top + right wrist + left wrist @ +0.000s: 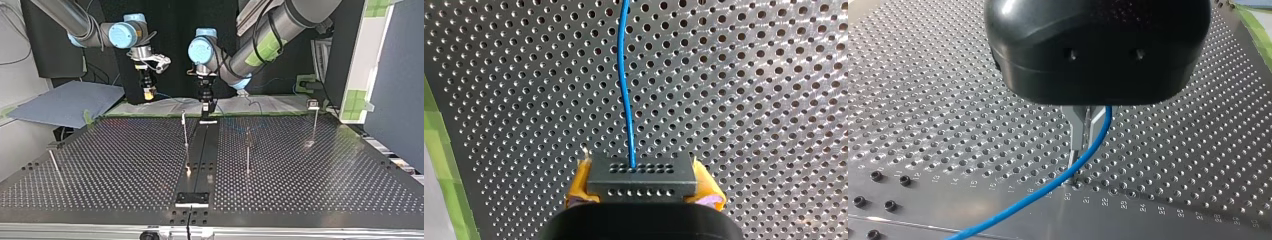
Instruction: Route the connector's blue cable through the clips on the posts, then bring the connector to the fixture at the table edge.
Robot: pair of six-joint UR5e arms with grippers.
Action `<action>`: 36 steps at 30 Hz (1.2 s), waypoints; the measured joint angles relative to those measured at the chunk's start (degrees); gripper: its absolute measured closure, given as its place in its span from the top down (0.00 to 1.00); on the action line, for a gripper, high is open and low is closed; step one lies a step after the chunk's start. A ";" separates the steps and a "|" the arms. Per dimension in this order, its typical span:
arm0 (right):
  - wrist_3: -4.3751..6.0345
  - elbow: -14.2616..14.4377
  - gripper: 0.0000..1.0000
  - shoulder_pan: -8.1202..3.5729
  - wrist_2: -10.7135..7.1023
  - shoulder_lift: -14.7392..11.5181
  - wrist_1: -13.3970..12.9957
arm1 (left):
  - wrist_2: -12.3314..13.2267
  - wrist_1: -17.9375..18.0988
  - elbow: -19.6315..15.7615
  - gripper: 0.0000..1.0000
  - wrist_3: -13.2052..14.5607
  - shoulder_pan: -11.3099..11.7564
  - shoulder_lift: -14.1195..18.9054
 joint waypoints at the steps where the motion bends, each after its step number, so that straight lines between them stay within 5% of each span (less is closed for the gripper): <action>1: 0.00 0.00 0.00 0.00 0.00 0.00 0.01 | 0.00 0.00 0.00 0.00 0.00 0.00 0.00; 22: 0.06 -0.38 0.00 -1.34 -0.15 0.05 -0.09 | 0.04 0.01 0.01 0.00 0.00 -0.07 0.00; 25: 0.03 -0.12 0.00 -0.39 -0.03 0.03 -0.02 | -0.04 0.00 0.00 0.00 0.00 0.06 0.00; 36: 0.02 -0.15 0.00 -0.39 -0.07 0.01 -0.03 | 0.00 0.00 0.00 0.00 0.00 0.00 0.00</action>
